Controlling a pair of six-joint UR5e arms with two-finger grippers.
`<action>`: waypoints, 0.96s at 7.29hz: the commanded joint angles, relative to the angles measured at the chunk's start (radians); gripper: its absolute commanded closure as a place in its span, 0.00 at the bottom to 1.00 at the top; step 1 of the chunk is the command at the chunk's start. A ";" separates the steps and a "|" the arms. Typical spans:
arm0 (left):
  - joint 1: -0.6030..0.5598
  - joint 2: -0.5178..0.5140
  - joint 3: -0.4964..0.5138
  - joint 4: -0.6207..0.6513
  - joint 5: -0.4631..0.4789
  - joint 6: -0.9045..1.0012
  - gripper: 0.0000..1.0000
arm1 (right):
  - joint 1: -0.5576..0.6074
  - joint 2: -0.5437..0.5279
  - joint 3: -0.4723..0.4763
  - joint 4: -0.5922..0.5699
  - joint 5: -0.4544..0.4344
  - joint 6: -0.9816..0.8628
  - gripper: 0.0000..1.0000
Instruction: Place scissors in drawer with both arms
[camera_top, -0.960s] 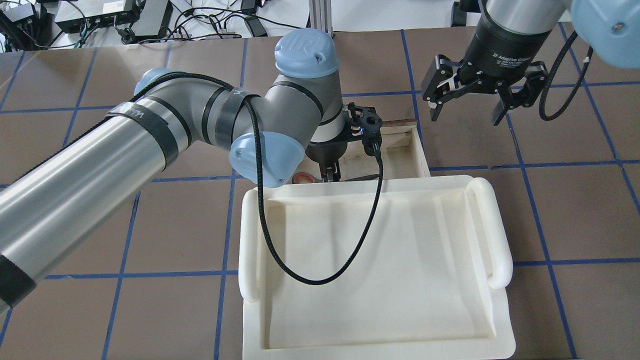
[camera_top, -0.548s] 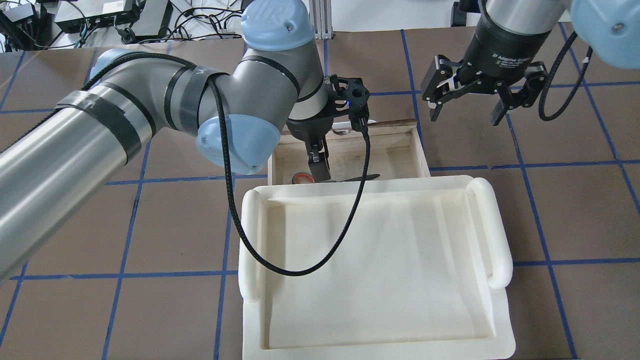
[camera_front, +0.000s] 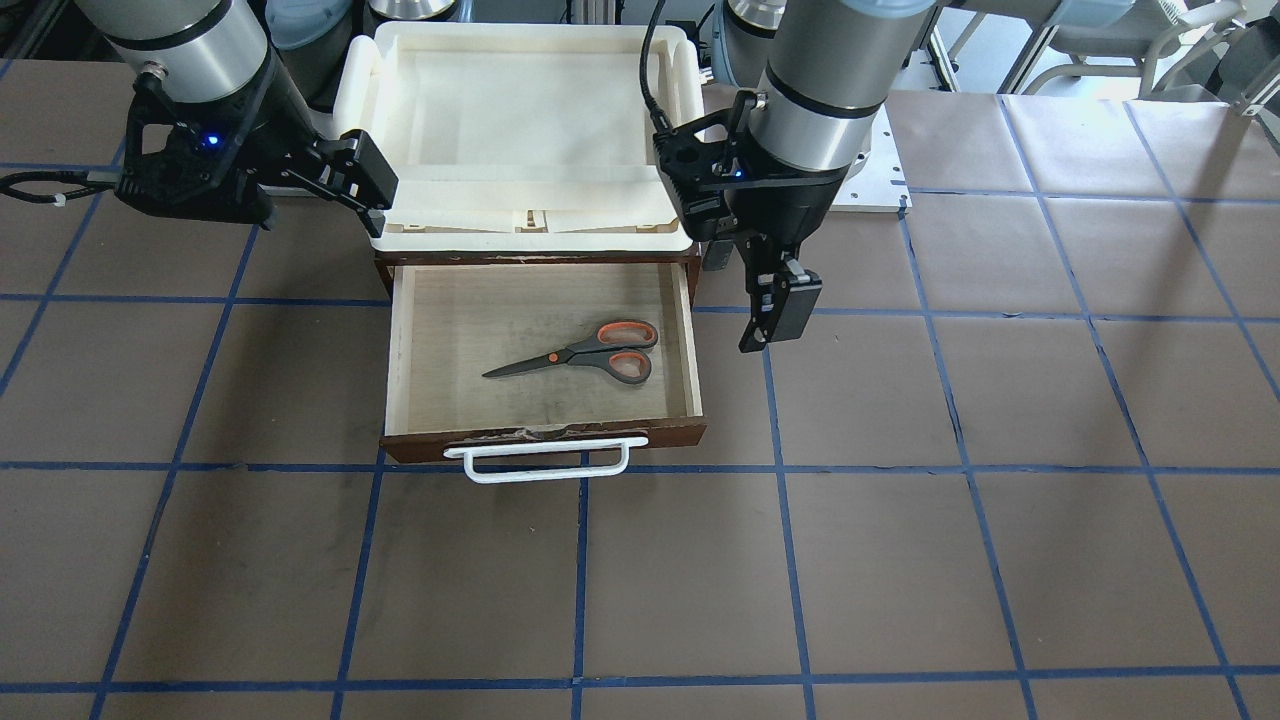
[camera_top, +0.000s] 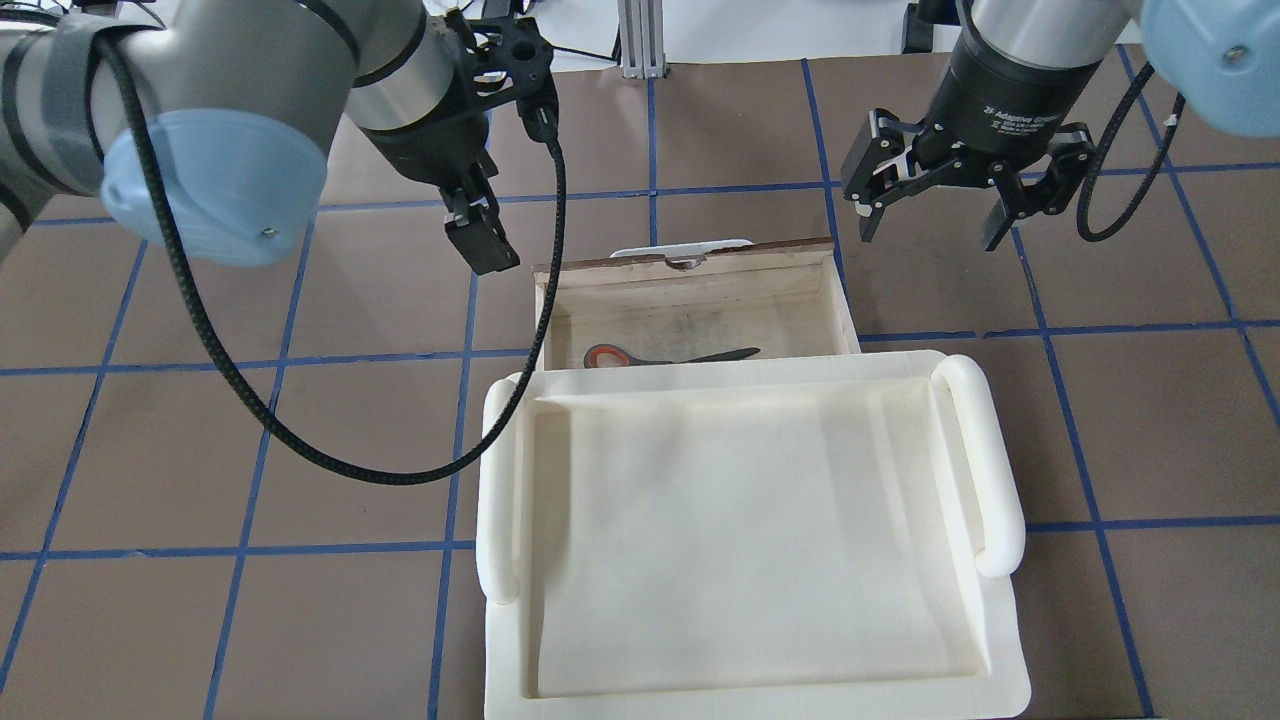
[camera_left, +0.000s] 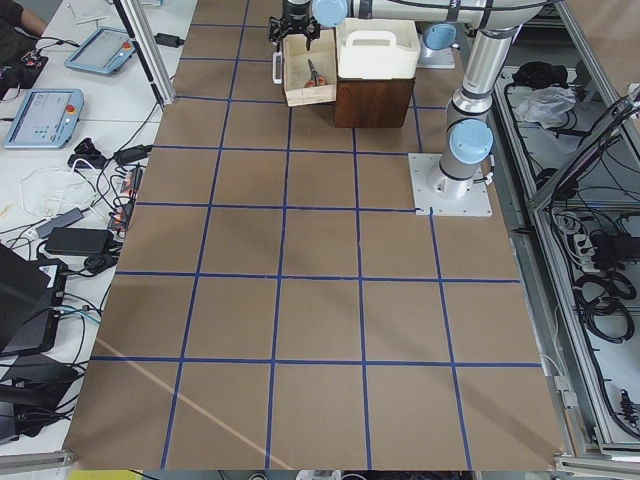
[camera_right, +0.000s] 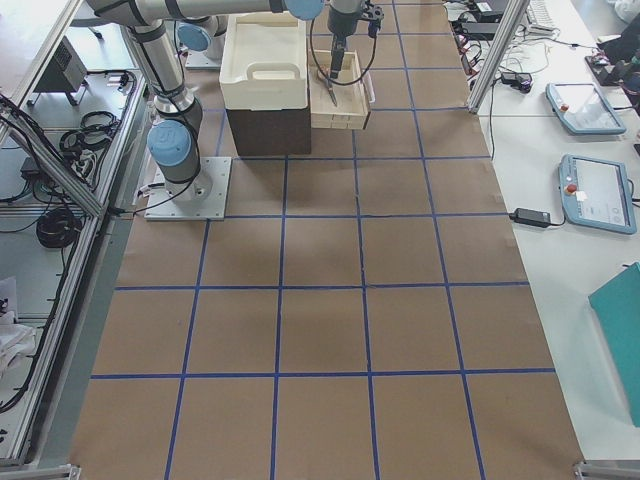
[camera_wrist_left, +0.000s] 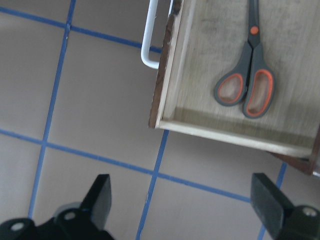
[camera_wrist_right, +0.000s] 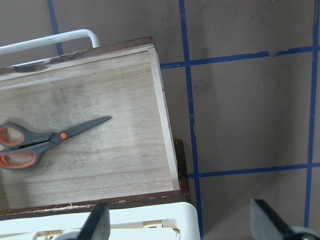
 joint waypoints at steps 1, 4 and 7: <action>0.105 0.065 0.019 -0.107 0.080 -0.007 0.00 | 0.000 0.001 0.000 0.000 0.000 0.001 0.00; 0.219 0.077 0.018 -0.168 -0.051 -0.065 0.00 | 0.000 0.008 0.000 0.000 -0.001 0.005 0.00; 0.224 0.079 0.015 -0.168 -0.051 -0.385 0.00 | 0.000 0.010 0.000 -0.002 -0.001 0.004 0.00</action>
